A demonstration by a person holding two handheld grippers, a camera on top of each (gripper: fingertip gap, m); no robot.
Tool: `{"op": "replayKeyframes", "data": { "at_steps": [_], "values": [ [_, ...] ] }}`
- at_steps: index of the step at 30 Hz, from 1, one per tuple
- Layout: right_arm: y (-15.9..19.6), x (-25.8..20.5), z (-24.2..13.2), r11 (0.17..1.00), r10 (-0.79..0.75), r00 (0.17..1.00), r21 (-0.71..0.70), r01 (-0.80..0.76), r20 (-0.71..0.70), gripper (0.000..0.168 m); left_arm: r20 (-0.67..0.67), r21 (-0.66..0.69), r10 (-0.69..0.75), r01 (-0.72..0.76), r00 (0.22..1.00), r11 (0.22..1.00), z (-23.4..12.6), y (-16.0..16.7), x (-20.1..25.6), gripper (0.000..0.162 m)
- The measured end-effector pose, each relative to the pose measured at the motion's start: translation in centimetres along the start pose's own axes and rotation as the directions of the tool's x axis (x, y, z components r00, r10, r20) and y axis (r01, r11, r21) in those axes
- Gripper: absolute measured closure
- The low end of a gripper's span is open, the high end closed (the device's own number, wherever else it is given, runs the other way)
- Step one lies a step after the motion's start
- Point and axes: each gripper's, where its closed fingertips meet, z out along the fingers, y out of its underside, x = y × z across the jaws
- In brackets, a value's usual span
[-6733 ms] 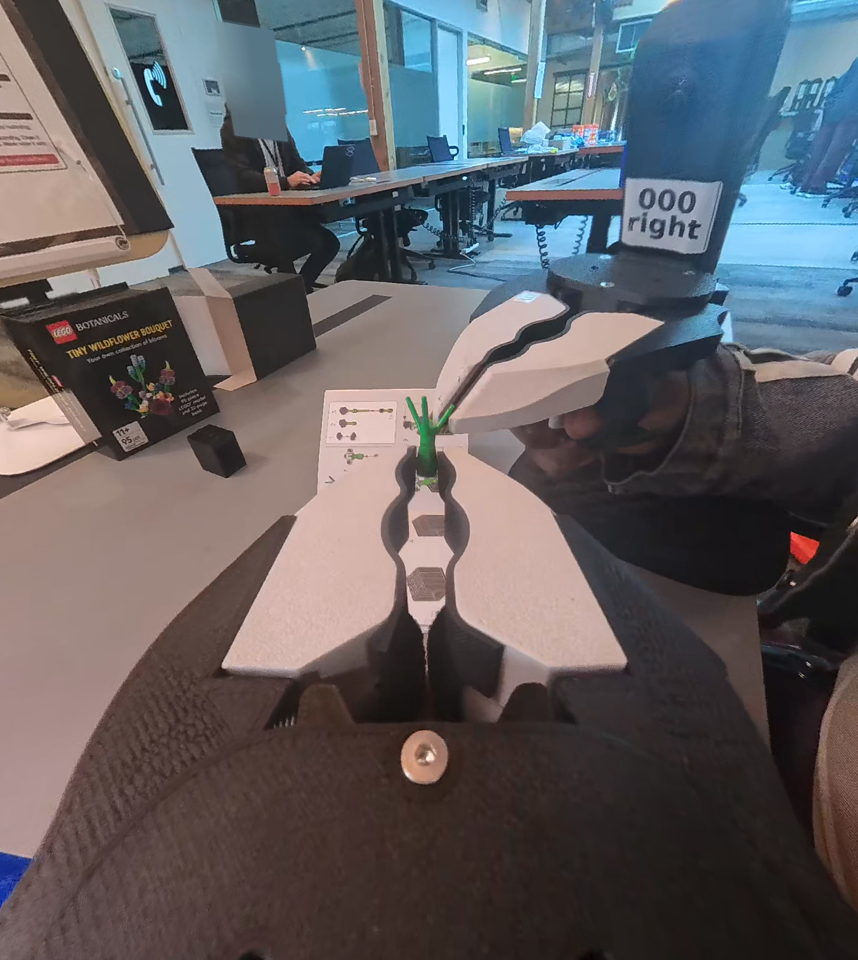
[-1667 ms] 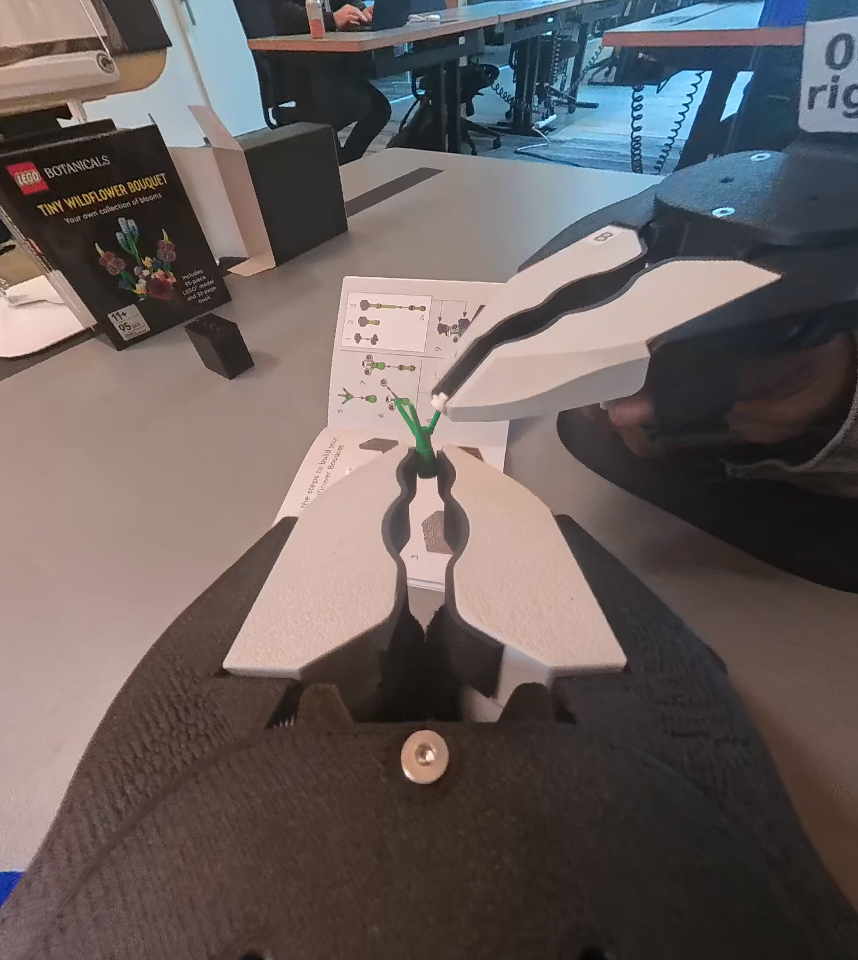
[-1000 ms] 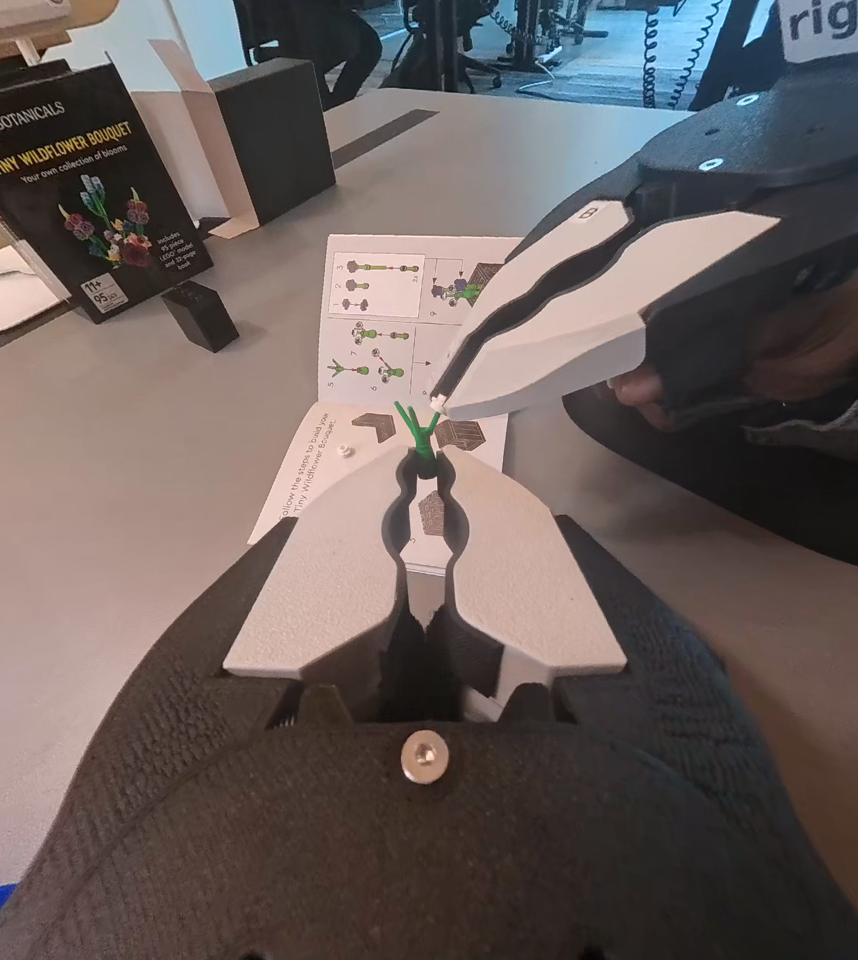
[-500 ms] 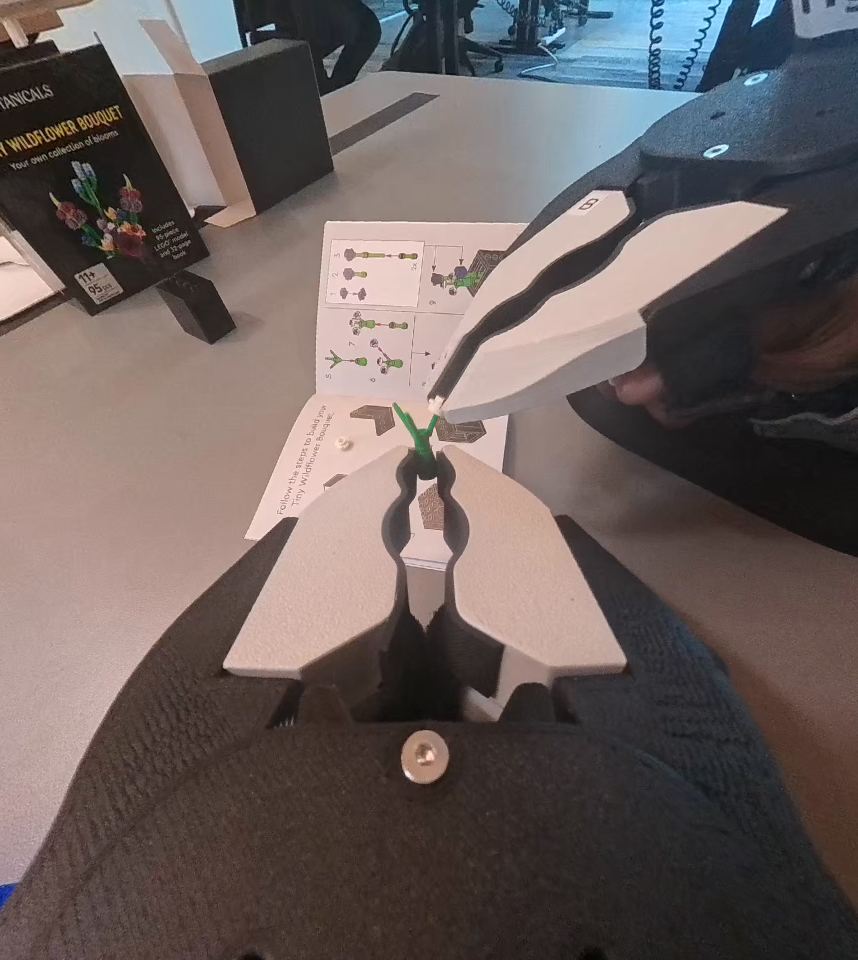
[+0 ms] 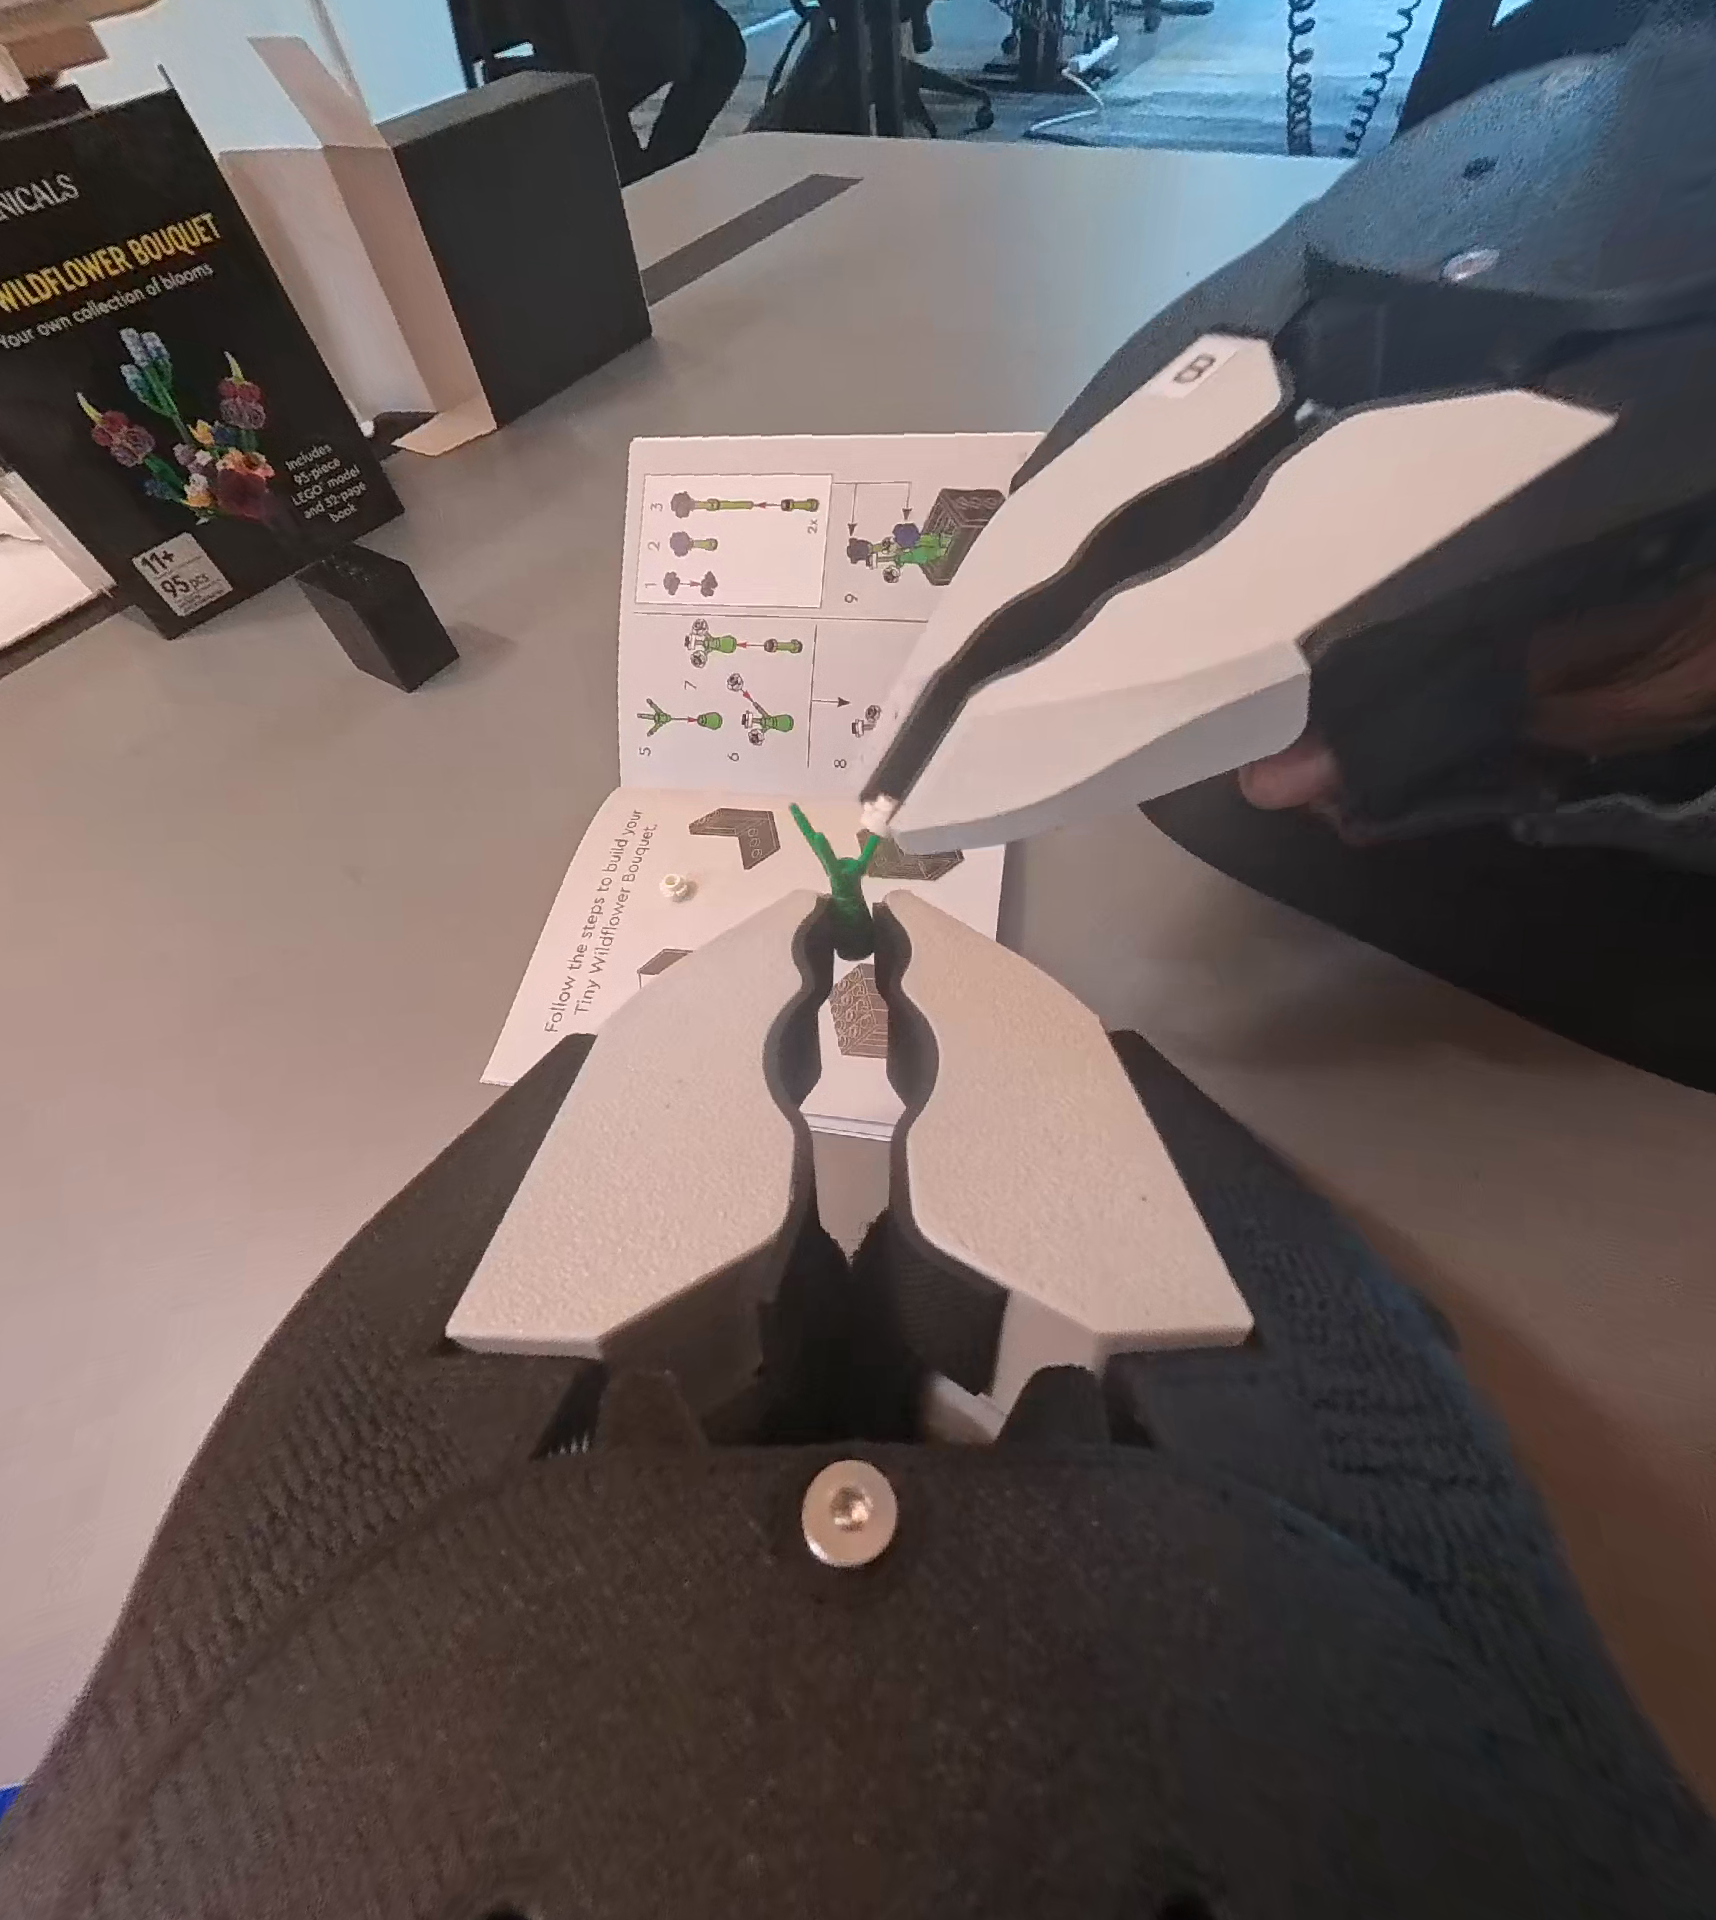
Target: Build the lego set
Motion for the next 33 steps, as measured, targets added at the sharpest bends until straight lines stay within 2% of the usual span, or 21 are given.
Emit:
{"op": "replayKeyframes", "data": {
  "at_steps": [8, 33],
  "values": [
    [0.4, 0.0, -0.2, 0.996, -0.077, 0.997, -0.038, 0.076, -0.023, 0.163, -0.008, -0.023, 0.025, -0.025, 1.0, 0.999, 0.2, 0.3, 0.3, 0.155],
    [1.2, 0.2, 0.1, 0.997, -0.024, 1.0, -0.069, 0.024, 0.006, 0.163, -0.008, -0.073, 0.035, -0.035, 0.999, 0.997, 0.5, 1.0, 0.3, 0.155]
  ]
}}
